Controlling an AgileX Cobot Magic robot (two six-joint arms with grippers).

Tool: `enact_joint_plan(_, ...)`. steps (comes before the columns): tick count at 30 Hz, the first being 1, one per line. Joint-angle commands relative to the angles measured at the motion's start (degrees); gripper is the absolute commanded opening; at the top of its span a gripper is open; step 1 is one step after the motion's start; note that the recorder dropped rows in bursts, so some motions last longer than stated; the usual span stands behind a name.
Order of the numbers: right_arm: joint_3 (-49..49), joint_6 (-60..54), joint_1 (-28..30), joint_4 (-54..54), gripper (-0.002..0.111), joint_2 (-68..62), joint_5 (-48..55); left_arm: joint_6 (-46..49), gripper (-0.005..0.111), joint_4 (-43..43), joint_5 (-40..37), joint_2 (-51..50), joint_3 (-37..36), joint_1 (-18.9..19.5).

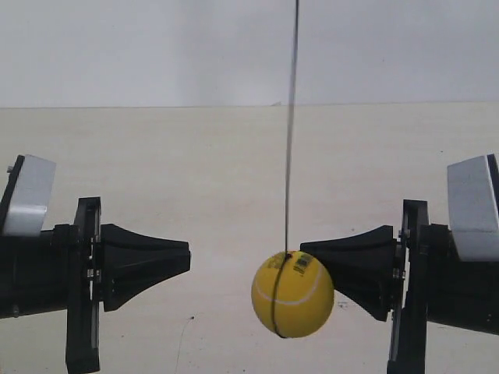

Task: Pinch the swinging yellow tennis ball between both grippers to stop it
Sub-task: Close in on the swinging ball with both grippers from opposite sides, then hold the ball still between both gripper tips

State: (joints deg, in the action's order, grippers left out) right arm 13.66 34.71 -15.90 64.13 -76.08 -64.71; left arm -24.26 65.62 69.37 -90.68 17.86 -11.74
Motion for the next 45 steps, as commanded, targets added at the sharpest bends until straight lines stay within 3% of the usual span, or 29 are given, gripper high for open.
enact_joint_plan(1, 0.41, -0.06, -0.06, -0.11, 0.000, -0.07, -0.11, 0.24, 0.005, 0.16, 0.59, -0.11, 0.18, -0.33)
enact_joint_plan(15, 0.41, 0.08, -0.06, -0.11, 0.000, -0.07, -0.11, -0.77, 0.005, 0.16, 0.59, -0.11, 0.66, -0.45)
enact_joint_plan(23, 0.41, -0.07, -0.06, -0.73, 0.000, -0.07, -0.49, -1.59, 0.005, -1.13, 0.59, -0.11, 4.12, -6.89)
enact_joint_plan(27, 0.41, -0.41, -0.06, -1.31, 0.000, -0.07, -0.14, -1.36, 0.005, -3.03, 0.59, -0.11, 5.50, -8.23)
enact_joint_plan(45, 0.41, -0.76, -0.06, -1.83, 0.000, -0.07, -0.13, -0.13, 0.005, -4.26, 0.59, -2.32, 5.96, -8.26)
